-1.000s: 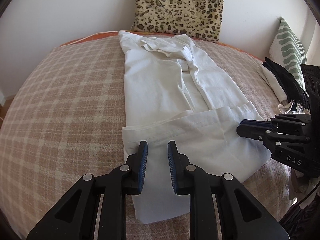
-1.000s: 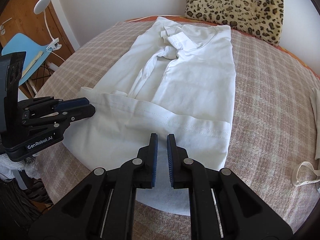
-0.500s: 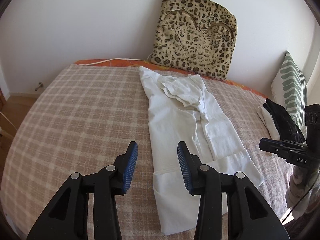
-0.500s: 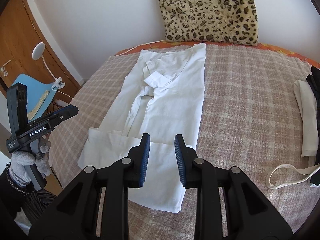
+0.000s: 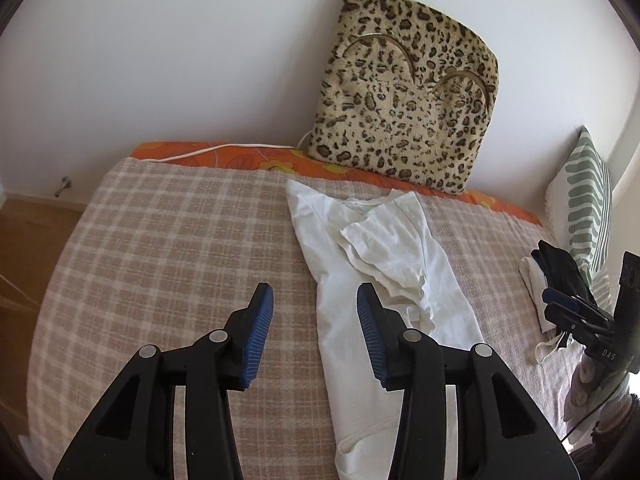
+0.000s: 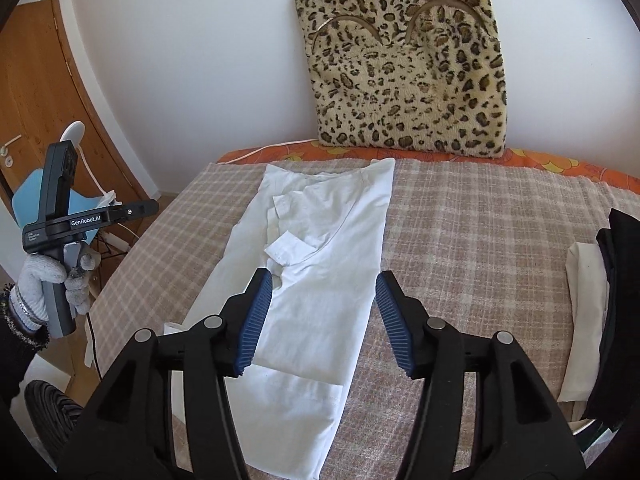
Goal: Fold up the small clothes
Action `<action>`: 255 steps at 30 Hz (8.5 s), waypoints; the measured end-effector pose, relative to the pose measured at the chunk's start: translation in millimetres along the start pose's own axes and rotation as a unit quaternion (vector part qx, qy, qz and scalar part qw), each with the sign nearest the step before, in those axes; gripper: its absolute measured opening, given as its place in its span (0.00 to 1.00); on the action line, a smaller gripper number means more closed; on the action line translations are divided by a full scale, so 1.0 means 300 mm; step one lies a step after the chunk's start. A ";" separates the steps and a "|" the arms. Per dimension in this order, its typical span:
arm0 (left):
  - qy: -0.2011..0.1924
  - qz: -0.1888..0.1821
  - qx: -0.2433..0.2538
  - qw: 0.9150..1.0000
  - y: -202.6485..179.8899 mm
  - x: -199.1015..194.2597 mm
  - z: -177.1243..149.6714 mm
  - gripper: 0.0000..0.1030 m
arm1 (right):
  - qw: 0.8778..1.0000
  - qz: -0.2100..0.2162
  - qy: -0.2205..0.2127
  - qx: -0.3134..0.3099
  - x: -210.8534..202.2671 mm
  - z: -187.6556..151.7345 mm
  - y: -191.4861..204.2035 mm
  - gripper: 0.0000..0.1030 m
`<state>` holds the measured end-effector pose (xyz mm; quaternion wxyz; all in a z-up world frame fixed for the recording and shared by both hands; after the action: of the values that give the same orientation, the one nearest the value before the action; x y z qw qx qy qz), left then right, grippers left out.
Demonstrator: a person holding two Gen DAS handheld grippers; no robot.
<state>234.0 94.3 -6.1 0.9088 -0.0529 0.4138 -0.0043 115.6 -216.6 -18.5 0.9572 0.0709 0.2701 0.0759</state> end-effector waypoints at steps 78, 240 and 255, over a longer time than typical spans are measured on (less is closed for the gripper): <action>0.021 -0.088 -0.041 0.995 -0.054 0.549 0.321 0.05 | 0.990 0.102 0.070 0.070 0.610 0.504 -0.381 0.06; 0.072 -0.092 -0.060 0.991 -0.053 0.218 -0.223 0.01 | 0.989 0.012 0.071 0.129 0.320 -0.102 -0.202 0.05; 0.024 -0.118 0.058 0.991 -0.115 -0.150 -0.357 0.12 | 0.997 0.039 0.068 -0.016 0.046 -0.206 0.155 0.19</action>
<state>125.1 52.5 -38.6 0.8934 -0.0481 0.4252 -0.1366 89.4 -162.8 -69.5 0.9340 0.0607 0.3299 0.1226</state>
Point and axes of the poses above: each gripper's, at about its wrist camera, not at the fingertips, and x roughly the way its jaws point, y to its left, z to its top, the point moved 1 cm from there along x, roughly the way its jaws point, and after that the axes turned 12 degrees about z, right-handed, at the moved point
